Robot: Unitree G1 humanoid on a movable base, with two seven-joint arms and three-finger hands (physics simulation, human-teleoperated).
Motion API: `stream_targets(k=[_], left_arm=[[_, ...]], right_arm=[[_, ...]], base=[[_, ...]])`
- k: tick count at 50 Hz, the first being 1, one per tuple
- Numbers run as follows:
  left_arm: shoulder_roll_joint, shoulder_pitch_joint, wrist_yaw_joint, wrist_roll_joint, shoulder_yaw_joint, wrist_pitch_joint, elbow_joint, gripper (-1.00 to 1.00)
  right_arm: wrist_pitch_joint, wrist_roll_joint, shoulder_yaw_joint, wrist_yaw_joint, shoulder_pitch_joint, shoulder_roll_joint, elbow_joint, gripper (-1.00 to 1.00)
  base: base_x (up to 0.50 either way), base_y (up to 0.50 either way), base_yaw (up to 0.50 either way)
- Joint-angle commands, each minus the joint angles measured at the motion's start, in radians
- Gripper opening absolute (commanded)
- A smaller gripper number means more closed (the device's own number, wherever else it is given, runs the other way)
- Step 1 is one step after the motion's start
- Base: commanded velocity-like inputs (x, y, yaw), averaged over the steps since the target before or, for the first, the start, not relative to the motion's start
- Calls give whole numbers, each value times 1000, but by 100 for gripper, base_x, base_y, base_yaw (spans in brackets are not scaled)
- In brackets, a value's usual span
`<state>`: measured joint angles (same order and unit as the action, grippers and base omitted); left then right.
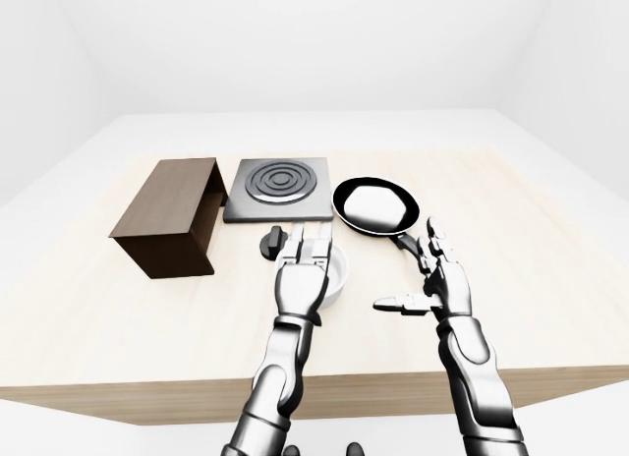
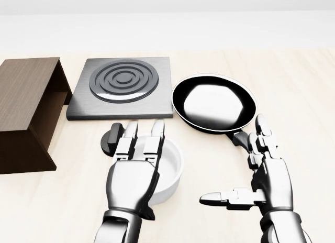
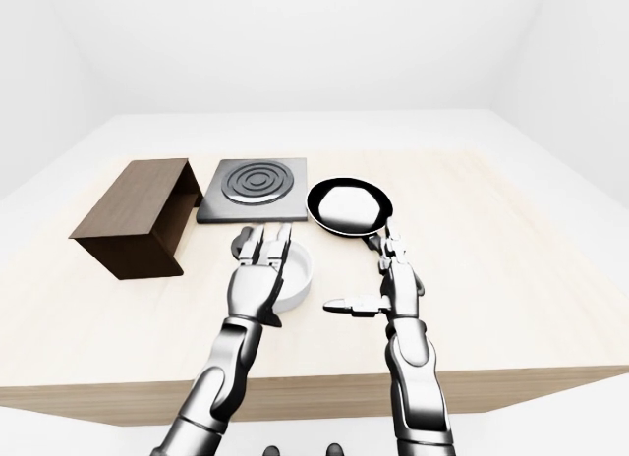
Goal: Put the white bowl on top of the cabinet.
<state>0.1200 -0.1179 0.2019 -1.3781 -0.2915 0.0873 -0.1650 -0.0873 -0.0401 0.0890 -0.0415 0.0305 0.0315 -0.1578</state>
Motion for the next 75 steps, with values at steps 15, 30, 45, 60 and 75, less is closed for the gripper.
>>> stream_targets(k=[15,30,45,60,75], left_arm=[[-8,-62,42,31,32,0,-164,100],[-9,-67,41,21,28,0,-189,100],[-11,-80,57,14,33,0,-269,100],[-10,-79,65,6,27,0,-276,-100],[-7,-81,70,6,28,0,-284,-100]], right_arm=[[0,3,-3,2,-13,1,26,100],[0,3,-6,-1,-4,0,9,100],[0,6,-9,-3,-2,-1,9,100],[0,7,-11,-4,-3,-2,13,100],[0,6,-10,-6,-2,-2,13,100]], base=[[0,0,0],[0,0,0],[0,0,0],[0,0,0],[0,0,0]])
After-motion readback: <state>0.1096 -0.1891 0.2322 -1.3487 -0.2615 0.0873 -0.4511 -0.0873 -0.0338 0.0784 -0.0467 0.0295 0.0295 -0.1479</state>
